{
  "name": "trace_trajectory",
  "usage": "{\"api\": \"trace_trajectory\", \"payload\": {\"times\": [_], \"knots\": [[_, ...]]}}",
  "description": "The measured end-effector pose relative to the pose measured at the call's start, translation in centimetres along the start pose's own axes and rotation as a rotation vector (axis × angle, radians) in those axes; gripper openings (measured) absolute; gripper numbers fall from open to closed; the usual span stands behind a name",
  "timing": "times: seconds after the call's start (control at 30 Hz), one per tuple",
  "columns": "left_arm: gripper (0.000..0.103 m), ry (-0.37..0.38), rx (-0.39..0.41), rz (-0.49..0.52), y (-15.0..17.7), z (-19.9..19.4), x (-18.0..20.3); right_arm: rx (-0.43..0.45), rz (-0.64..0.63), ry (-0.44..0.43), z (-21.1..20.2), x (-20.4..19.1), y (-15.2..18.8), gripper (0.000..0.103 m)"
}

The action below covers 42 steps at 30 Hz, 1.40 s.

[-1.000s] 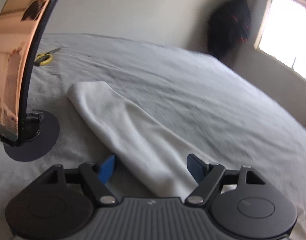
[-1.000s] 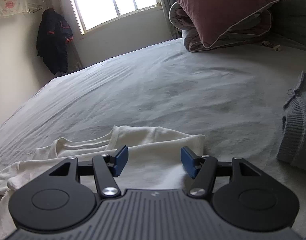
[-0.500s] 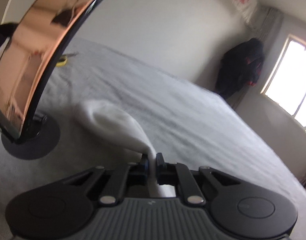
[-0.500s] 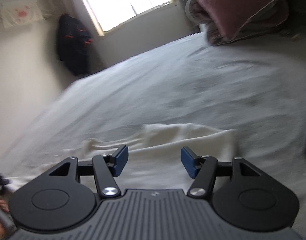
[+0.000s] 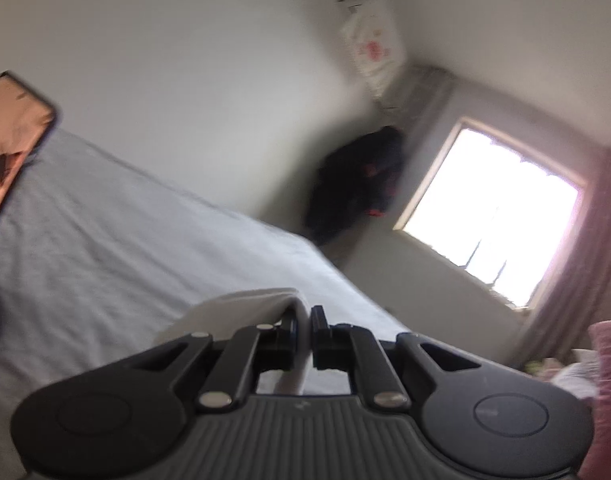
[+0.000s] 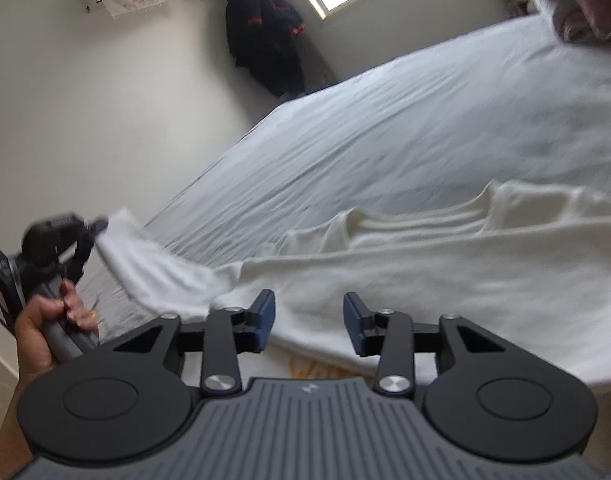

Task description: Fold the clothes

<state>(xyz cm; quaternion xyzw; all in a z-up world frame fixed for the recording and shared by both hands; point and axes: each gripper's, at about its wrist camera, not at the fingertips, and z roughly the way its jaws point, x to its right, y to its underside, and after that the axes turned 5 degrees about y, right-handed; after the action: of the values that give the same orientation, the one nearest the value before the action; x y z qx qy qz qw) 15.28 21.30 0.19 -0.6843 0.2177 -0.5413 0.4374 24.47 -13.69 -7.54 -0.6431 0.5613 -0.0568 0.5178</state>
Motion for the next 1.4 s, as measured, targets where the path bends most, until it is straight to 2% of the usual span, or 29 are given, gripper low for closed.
{"api": "trace_trajectory", "payload": {"times": [0.07, 0.1, 0.13, 0.17, 0.2, 0.3, 0.37, 0.5, 0.67, 0.8, 0.9, 1.07, 1.1, 1.17, 1.2, 1.33, 1.4], "knots": [[0.007, 0.054, -0.001, -0.003, -0.1, -0.4, 1.2, -0.032, -0.003, -0.007, 0.7, 0.1, 0.3, 0.039], [0.007, 0.08, -0.004, -0.003, 0.0, -0.8, 1.6, -0.072, -0.014, 0.031, 1.5, 0.2, 0.6, 0.037], [0.007, 0.11, -0.009, -0.002, 0.2, -1.1, 2.2, -0.112, -0.026, 0.069, 2.3, 0.4, 0.9, 0.031], [0.007, 0.14, -0.016, 0.0, 0.4, -1.3, 2.8, -0.109, -0.03, 0.075, 2.3, 0.6, 1.0, 0.026], [0.007, 0.167, -0.028, 0.007, 0.7, -1.5, 3.4, -0.106, -0.034, 0.081, 2.3, 0.7, 1.1, 0.026], [0.007, 0.247, -0.071, 0.028, 1.9, -2.1, 5.2, -0.088, 0.051, 0.025, 1.2, 1.5, 0.3, 0.042], [0.007, 0.297, -0.108, 0.042, 3.0, -2.5, 6.6, -0.059, 0.111, 0.004, 0.4, 2.4, -0.1, 0.047], [0.007, 0.383, -0.182, 0.071, 5.1, -3.1, 8.7, -0.002, 0.178, 0.008, -1.4, 3.6, -0.6, 0.05], [0.007, 0.478, -0.325, 0.089, 9.0, -3.9, 11.1, 0.069, 0.25, 0.02, -3.5, 5.3, -1.2, 0.051], [0.007, 0.532, -0.416, 0.148, 12.1, -3.7, 11.8, 0.105, 0.292, 0.044, -4.9, 6.6, -1.4, 0.052], [0.007, 0.532, -0.51, 0.182, 14.2, -3.1, 11.5, 0.114, 0.308, 0.067, -5.1, 7.1, -1.3, 0.052], [0.007, 0.529, -0.736, 0.254, 18.1, -2.1, 10.7, 0.108, 0.3, 0.09, -4.4, 6.8, -1.1, 0.053], [0.008, 0.523, -0.784, 0.255, 18.6, -1.6, 10.7, 0.103, 0.295, 0.097, -4.3, 6.7, -0.9, 0.054], [0.012, 0.517, -0.822, 0.216, 18.3, -1.1, 10.1, 0.093, 0.285, 0.108, -4.2, 6.5, -0.8, 0.054], [0.017, 0.515, -0.838, 0.198, 18.1, -0.8, 9.8, 0.09, 0.282, 0.111, -4.2, 6.5, -0.7, 0.055], [0.048, 0.493, -0.823, 0.144, 16.2, -0.9, 8.7, 0.091, 0.286, 0.109, -4.3, 7.0, -0.8, 0.058], [0.054, 0.46, -0.807, 0.099, 15.3, -0.4, 8.1, 0.104, 0.293, 0.108, -4.5, 7.2, -1.0, 0.059]]}}
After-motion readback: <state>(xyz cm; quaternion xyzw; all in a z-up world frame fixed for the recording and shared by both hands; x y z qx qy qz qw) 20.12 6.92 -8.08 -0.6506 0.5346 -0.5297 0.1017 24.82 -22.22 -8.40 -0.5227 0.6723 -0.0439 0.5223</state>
